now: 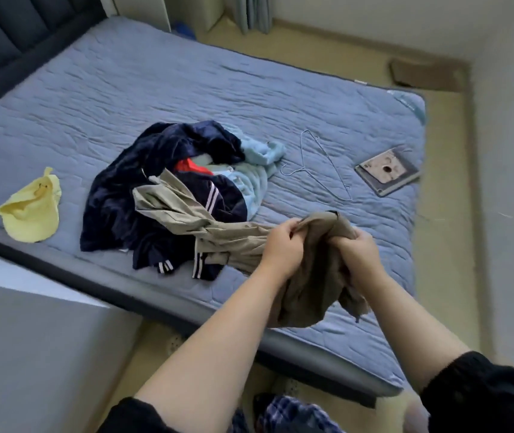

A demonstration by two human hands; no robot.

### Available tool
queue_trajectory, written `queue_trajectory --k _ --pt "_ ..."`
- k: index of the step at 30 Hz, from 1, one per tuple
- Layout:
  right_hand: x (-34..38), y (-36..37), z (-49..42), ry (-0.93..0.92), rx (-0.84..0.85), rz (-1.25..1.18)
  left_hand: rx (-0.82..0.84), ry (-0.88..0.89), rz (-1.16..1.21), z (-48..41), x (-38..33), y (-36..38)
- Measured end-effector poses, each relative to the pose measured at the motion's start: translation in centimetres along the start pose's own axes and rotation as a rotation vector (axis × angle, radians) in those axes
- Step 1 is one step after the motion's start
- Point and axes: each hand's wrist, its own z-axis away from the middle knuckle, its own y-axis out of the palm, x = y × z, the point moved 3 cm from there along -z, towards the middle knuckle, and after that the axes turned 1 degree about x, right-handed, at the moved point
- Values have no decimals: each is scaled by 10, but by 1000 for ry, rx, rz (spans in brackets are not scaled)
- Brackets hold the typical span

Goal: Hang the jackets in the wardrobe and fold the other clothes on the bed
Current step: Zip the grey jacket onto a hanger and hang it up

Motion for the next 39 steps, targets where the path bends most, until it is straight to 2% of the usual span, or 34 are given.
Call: queue_trajectory --k 5,9,11,13,16,22,24,26,29,31,35,39 --pt "20 -81 34 38 -191 -277 183 50 111 29 -53 45" --pt "29 -131 52 105 -255 -493 365 10 201 49 -52 64" --pt "36 -148 64 146 -221 -558 431 -57 173 59 -38 73" --pt "47 -160 73 181 -137 -628 422 -99 113 64 -25 80" --pt "71 -168 85 130 6 -718 422 -109 42 67 -12 88" --pt "111 -172 95 -43 78 -593 555 -28 10 69 -17 110" --pt "118 -171 92 -59 46 -509 506 -22 -144 64 -15 113" --pt "121 -169 81 -107 38 -561 437 -61 -251 60 -8 108" --pt "114 -176 59 -153 -158 -477 288 -181 -285 54 0 89" --pt "101 -186 47 -177 -268 -379 223 -231 -178 50 -8 77" --pt "61 -197 22 -139 -437 -145 225 -272 184 36 -52 66" --pt "20 -179 19 -50 -250 -52 225 -355 416 24 -93 72"
